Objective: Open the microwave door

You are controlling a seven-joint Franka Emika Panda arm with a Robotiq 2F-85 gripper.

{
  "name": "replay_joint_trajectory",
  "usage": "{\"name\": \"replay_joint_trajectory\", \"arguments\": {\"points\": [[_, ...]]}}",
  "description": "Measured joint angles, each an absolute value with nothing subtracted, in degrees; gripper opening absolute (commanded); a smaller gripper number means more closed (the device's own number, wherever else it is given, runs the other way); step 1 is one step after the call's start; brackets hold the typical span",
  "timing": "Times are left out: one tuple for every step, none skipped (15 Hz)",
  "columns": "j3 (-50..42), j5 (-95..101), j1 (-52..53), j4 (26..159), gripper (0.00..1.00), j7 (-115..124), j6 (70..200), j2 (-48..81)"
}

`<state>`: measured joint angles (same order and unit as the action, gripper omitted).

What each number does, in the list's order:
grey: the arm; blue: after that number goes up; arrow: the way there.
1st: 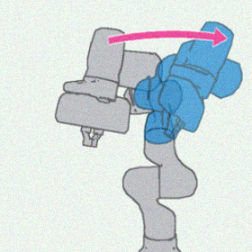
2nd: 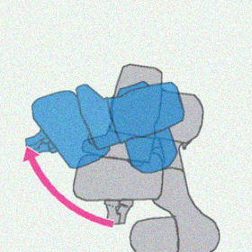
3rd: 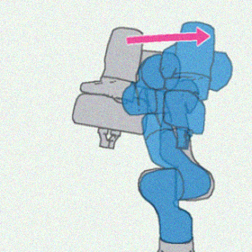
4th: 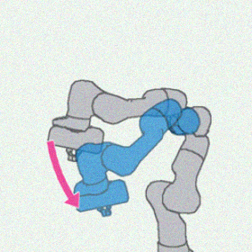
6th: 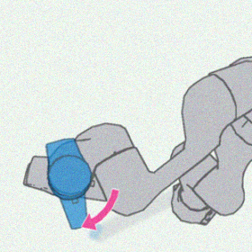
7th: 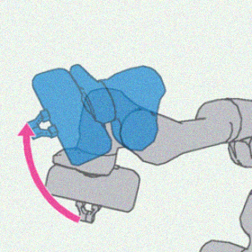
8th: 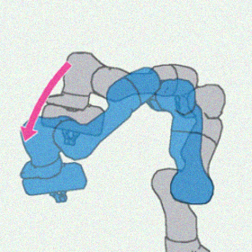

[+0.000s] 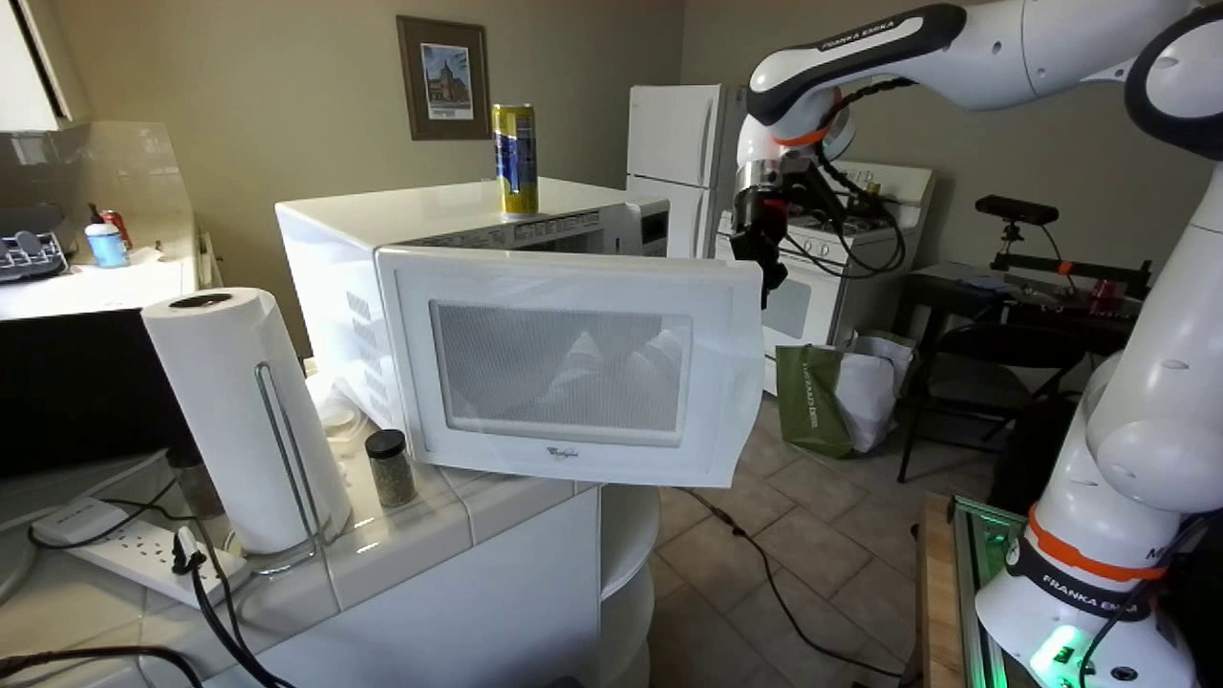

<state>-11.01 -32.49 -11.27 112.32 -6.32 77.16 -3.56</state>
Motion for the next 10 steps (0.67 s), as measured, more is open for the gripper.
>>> {"name": "replay_joint_trajectory", "arguments": {"points": [[-10.4,-30.9,-10.9,112.3,0.03,-6.3,77.8,-4.9],[-9.7,-29.4,-10.3,112.3,0.27,-6.2,78.5,-6.5],[-8.8,-28.0,-9.7,112.3,0.28,-5.9,79.2,-8.2],[-7.7,-26.7,-8.9,112.3,0.3,-5.4,80.1,-10.2],[-6.5,-25.5,-8.0,112.3,0.36,-4.8,81.1,-12.1],[-5.4,-24.3,-7.2,112.3,0.44,-4.3,82.2,-13.9],[-4.2,-23.2,-6.4,112.2,0.51,-3.9,83.5,-15.6],[-3.1,-21.9,-5.5,112.0,0.6,-3.6,84.6,-17.2],[-2.0,-20.4,-4.8,111.6,0.67,-3.4,85.7,-18.5],[-1.0,-18.8,-4.0,111.2,0.74,-3.4,86.7,-19.7]]}}
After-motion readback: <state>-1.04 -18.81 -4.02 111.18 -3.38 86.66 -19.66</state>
